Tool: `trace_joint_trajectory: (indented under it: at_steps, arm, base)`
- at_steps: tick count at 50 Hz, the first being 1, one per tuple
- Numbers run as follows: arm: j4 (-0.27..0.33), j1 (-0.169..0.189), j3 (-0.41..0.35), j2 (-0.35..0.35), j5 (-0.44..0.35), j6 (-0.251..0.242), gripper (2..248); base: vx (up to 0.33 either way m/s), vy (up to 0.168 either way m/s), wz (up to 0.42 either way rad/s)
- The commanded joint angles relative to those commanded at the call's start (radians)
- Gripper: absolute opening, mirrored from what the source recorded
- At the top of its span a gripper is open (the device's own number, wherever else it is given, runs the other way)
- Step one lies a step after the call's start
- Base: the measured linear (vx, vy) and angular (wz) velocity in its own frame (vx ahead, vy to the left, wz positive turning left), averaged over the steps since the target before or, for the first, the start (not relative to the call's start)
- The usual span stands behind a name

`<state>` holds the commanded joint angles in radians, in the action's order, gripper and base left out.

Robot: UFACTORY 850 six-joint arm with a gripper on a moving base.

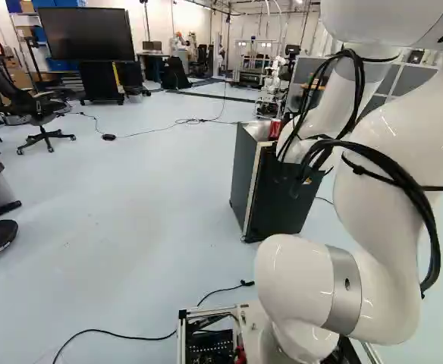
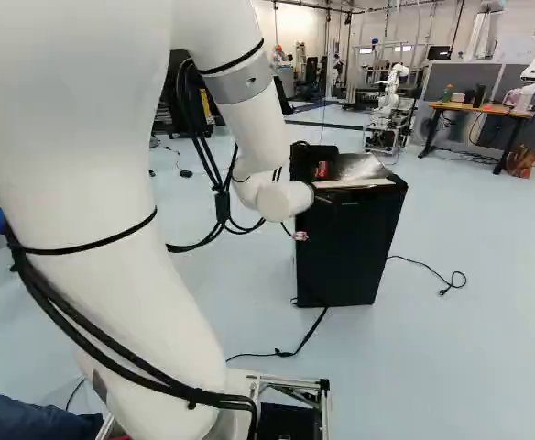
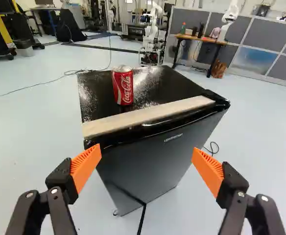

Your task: Grab a drink from the fridge

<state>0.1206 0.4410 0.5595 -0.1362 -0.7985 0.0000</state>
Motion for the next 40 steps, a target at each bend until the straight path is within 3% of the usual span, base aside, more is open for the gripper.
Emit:
trace_joint_trajectory:
  at_steps: [40]
  arm:
    - [0.0, -0.066, 0.175, -0.149, -0.017, 0.0, 247]
  base:
    - [0.0, 0.0, 0.0]
